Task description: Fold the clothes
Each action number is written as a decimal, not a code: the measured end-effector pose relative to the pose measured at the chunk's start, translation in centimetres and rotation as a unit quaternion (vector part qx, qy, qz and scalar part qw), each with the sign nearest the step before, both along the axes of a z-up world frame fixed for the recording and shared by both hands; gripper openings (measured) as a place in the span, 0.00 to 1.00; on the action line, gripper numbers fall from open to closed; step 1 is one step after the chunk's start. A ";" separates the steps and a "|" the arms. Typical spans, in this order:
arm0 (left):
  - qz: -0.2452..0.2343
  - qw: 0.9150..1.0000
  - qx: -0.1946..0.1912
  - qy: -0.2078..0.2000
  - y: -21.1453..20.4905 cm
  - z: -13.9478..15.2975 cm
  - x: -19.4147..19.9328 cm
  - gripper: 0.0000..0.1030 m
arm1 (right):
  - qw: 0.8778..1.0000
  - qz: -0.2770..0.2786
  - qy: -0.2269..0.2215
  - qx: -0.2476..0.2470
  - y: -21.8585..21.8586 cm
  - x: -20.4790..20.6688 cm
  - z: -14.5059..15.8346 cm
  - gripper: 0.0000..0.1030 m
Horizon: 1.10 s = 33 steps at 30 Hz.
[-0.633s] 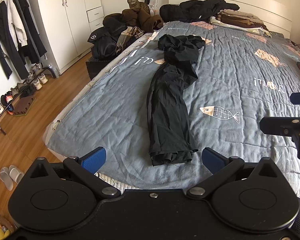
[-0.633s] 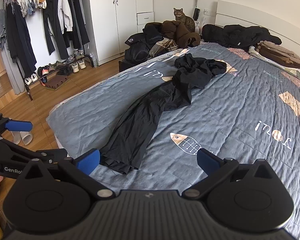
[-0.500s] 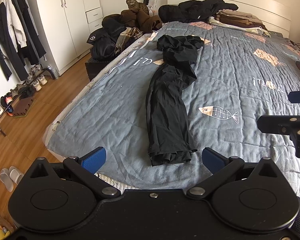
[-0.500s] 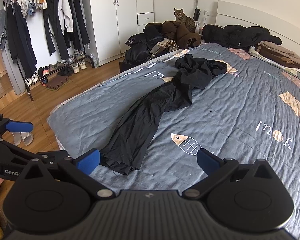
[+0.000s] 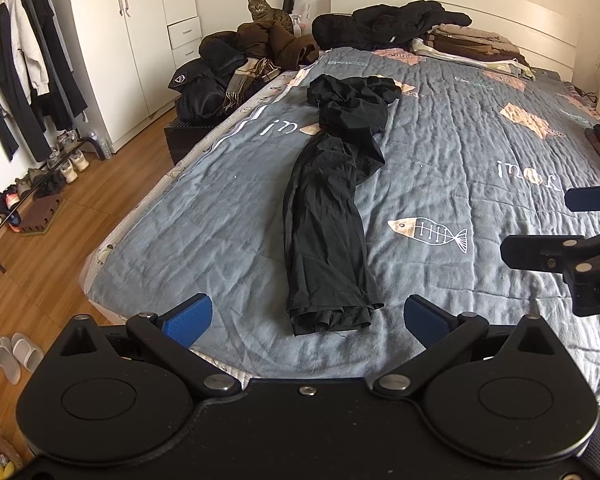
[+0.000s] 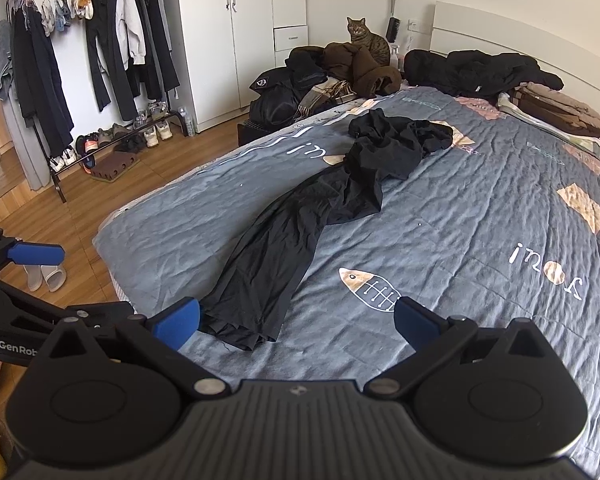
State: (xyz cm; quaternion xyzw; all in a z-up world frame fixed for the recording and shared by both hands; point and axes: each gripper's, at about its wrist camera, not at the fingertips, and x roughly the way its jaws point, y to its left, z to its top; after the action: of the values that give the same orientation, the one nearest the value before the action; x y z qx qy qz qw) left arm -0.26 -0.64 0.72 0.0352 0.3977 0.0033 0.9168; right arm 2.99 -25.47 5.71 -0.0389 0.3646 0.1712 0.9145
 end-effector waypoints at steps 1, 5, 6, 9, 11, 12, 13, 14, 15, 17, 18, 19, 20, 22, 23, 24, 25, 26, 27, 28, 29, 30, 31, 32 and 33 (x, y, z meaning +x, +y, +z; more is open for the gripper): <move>0.000 1.000 0.000 0.000 0.0 0.0 0.0 1.00 | 1.000 0.000 0.000 0.001 -0.1 0.0 0.0 1.00; -0.001 1.000 -0.001 0.000 -0.1 0.0 0.0 1.00 | 1.000 0.002 -0.002 -0.001 -0.2 0.0 0.0 1.00; -0.001 1.000 -0.001 -0.001 -0.1 0.0 0.0 1.00 | 1.000 0.002 -0.001 -0.001 -0.2 0.0 0.0 1.00; 0.000 1.000 -0.003 -0.002 -0.1 0.1 0.0 1.00 | 1.000 0.001 -0.001 -0.001 -0.1 0.1 0.1 1.00; -0.001 1.000 -0.001 -0.002 -0.2 0.0 0.1 1.00 | 1.000 0.001 -0.001 0.000 -0.2 0.1 0.1 1.00; -0.001 1.000 -0.001 -0.002 -0.2 0.0 0.1 1.00 | 1.000 0.001 -0.001 0.000 -0.1 0.1 0.0 1.00; -0.001 1.000 -0.001 -0.002 -0.1 0.0 0.1 1.00 | 1.000 0.001 0.000 0.000 -0.2 0.1 0.0 1.00; -0.002 1.000 -0.002 -0.003 -0.1 0.0 0.1 1.00 | 1.000 0.000 0.000 0.000 -0.2 0.1 0.0 1.00; -0.002 1.000 -0.002 -0.003 -0.2 0.0 0.0 1.00 | 1.000 0.000 0.000 0.000 -0.2 0.1 0.0 1.00; -0.003 1.000 -0.002 -0.003 -0.2 0.0 0.0 1.00 | 1.000 -0.001 0.001 0.001 -0.3 0.1 -0.1 1.00; -0.004 1.000 -0.003 -0.003 -0.2 0.1 0.0 1.00 | 1.000 0.000 0.001 0.003 -0.3 0.1 0.0 1.00; -0.005 1.000 -0.003 -0.004 -0.2 0.1 0.0 1.00 | 1.000 0.000 0.001 0.003 -0.3 0.1 0.0 1.00; -0.005 1.000 -0.003 -0.004 -0.2 0.1 0.0 1.00 | 1.000 0.000 0.000 0.002 -0.2 0.1 0.1 1.00; -0.006 1.000 -0.002 -0.005 -0.2 0.2 0.0 1.00 | 1.000 0.000 -0.001 0.002 -0.2 0.1 0.1 1.00; -0.007 1.000 -0.002 -0.005 -0.2 0.2 0.0 1.00 | 1.000 0.000 -0.001 0.003 -0.2 0.1 0.1 1.00; -0.007 1.000 -0.001 -0.005 -0.3 0.2 0.0 1.00 | 1.000 0.000 -0.001 0.003 -0.2 0.1 0.2 1.00; -0.007 1.000 -0.001 -0.005 -0.3 0.2 0.0 1.00 | 1.000 -0.001 -0.001 0.003 -0.2 0.0 0.2 1.00; -0.008 1.000 -0.001 -0.005 -0.3 0.2 -0.1 1.00 | 1.000 -0.001 -0.001 0.003 -0.2 0.0 0.2 1.00; -0.008 1.000 -0.001 -0.005 -0.4 0.2 -0.1 1.00 | 1.000 -0.001 -0.001 0.002 -0.2 0.0 0.2 1.00; -0.008 1.000 -0.001 -0.005 -0.4 0.2 -0.1 1.00 | 1.000 -0.001 -0.001 0.003 -0.2 0.1 0.2 1.00; -0.009 1.000 -0.001 -0.005 -0.4 0.2 -0.1 1.00 | 1.000 -0.002 -0.001 0.003 -0.3 0.1 0.3 1.00; -0.009 1.000 -0.001 -0.005 -0.4 0.2 -0.1 1.00 | 1.000 -0.003 0.000 0.004 -0.3 0.1 0.3 1.00; -0.009 1.000 -0.002 -0.005 -0.4 0.2 0.0 1.00 | 1.000 -0.003 0.000 0.004 -0.3 0.2 0.3 1.00; -0.009 1.000 -0.002 -0.005 -0.4 0.1 0.0 1.00 | 1.000 -0.003 0.000 0.004 -0.3 0.2 0.2 1.00; -0.009 1.000 -0.002 -0.005 -0.4 0.1 0.0 1.00 | 1.000 -0.003 0.000 0.004 -0.3 0.2 0.2 1.00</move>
State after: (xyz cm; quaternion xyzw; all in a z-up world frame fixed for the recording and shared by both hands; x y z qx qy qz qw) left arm -0.23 -1.08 0.82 0.0371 0.3925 -0.0059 0.9190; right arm 3.15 -25.77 5.94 -0.0339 0.3640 0.1705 0.9150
